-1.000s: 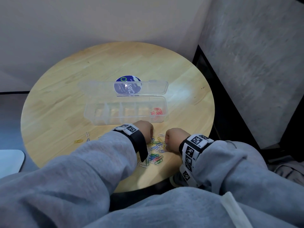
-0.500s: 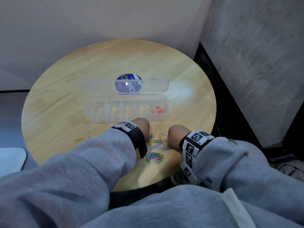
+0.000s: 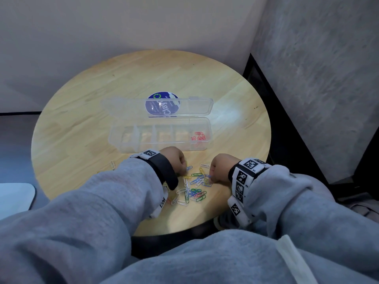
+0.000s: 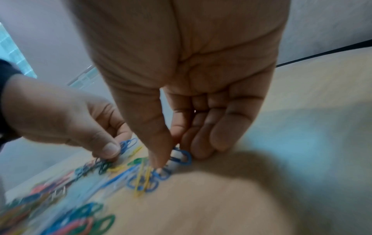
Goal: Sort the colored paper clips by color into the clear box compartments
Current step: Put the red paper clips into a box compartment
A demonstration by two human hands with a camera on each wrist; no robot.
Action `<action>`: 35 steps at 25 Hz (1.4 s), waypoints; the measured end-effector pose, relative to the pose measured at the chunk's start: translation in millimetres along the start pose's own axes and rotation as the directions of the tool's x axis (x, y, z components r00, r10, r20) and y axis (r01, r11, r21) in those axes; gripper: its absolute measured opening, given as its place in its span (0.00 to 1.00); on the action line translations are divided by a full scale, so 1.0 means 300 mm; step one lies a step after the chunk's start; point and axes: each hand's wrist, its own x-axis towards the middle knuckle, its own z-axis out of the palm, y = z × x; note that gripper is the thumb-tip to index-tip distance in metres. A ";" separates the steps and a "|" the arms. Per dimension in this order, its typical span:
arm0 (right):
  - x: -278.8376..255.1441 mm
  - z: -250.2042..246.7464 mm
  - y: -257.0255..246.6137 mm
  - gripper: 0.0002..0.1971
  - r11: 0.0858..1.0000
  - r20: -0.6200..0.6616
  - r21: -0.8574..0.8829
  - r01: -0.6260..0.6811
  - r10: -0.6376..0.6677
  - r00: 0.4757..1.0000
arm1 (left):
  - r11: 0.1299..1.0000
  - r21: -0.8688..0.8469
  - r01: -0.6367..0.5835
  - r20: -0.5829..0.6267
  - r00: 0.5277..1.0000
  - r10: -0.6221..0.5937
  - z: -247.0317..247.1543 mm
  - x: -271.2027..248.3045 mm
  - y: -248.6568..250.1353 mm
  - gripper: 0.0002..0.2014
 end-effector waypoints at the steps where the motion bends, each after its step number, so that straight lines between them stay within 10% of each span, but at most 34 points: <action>1: -0.005 -0.008 0.008 0.09 0.998 0.004 0.064 0.004 -0.004 1.000 | 0.998 -0.066 -0.002 -0.010 1.000 0.001 -0.007 -0.004 -0.011 0.13; 6: -0.020 -0.032 0.057 0.11 0.636 0.086 0.771 -0.018 -0.075 0.994 | 0.888 -0.459 -0.031 -0.016 1.000 0.027 -0.049 -0.049 -0.057 0.12; 18: -0.039 -0.030 0.071 0.11 0.275 0.156 0.951 -0.144 -0.023 0.987 | 0.382 -0.909 0.167 0.148 0.986 -0.079 -0.078 -0.119 -0.025 0.10; 20: -0.026 -0.027 0.071 0.10 0.397 0.145 0.909 -0.126 -0.017 0.989 | 0.395 -0.892 0.220 0.174 0.973 -0.149 -0.077 -0.106 -0.013 0.08; 24: -0.022 -0.020 0.042 0.06 0.874 -0.064 0.486 -0.012 0.049 0.997 | 0.878 -0.466 0.108 0.012 0.993 -0.116 -0.056 -0.065 0.002 0.10; 35: 0.015 0.022 -0.008 0.05 0.987 -0.143 0.160 -0.030 0.053 0.988 | 0.993 0.114 0.040 -0.095 0.995 -0.029 0.006 0.005 0.079 0.10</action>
